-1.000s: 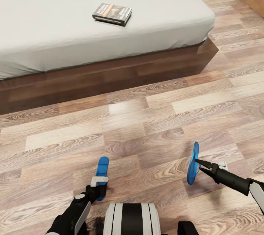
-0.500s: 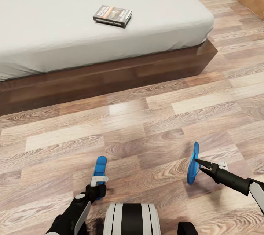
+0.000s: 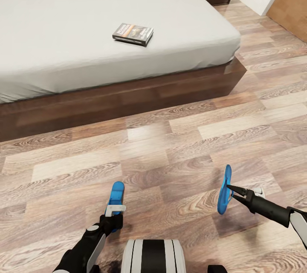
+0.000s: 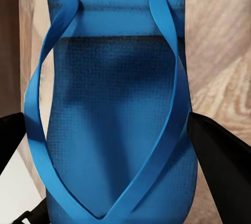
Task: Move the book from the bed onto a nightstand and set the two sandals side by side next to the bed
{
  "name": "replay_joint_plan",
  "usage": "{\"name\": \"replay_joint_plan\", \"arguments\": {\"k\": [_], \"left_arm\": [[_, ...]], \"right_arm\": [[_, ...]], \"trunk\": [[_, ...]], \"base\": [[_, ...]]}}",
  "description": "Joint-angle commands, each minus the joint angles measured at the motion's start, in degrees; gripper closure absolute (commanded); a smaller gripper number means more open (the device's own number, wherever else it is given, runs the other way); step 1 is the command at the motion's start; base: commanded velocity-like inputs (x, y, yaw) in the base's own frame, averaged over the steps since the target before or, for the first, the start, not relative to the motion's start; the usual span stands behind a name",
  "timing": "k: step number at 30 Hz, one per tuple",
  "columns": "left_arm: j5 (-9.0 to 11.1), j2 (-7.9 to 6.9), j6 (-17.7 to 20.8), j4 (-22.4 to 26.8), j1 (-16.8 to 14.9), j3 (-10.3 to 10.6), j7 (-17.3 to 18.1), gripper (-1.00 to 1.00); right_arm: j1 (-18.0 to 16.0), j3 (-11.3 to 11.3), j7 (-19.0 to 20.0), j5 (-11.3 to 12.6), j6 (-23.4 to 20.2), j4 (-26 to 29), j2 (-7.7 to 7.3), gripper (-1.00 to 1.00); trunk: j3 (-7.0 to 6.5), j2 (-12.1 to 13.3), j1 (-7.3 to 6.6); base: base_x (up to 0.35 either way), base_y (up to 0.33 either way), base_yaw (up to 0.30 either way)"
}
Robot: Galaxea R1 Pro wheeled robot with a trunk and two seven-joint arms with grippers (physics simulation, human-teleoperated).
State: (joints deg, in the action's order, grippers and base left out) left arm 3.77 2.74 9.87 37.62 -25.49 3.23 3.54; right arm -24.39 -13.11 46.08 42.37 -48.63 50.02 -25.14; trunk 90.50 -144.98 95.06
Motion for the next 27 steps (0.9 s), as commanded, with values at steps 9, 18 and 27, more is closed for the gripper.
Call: {"name": "replay_joint_plan", "arguments": {"k": [9, 18, 27], "left_arm": [[0.3, -0.01, 0.4, 0.1, 0.0, 0.0, 0.2, 1.0], [0.5, -0.74, 0.6, 0.3, 0.0, -0.4, 7.3, 1.0], [5.1, -6.64, 0.8, 1.7, 0.0, -7.4, 26.8, 1.0]], "right_arm": [[0.0, -0.1, 0.2, -0.1, -0.2, 0.0, -0.12, 1.0], [0.0, -0.2, 0.2, -0.1, -0.2, 0.0, -0.43, 1.0], [0.0, -0.1, 0.1, -0.4, -0.2, 0.0, -0.43, 1.0]], "trunk": [[-1.97, 0.1, -0.24], [-3.96, 0.2, -0.47], [-5.96, 0.4, -0.7]], "base": [[0.0, 0.0, 0.0], [0.0, 0.0, 0.0], [0.0, 0.0, 0.0]]}}
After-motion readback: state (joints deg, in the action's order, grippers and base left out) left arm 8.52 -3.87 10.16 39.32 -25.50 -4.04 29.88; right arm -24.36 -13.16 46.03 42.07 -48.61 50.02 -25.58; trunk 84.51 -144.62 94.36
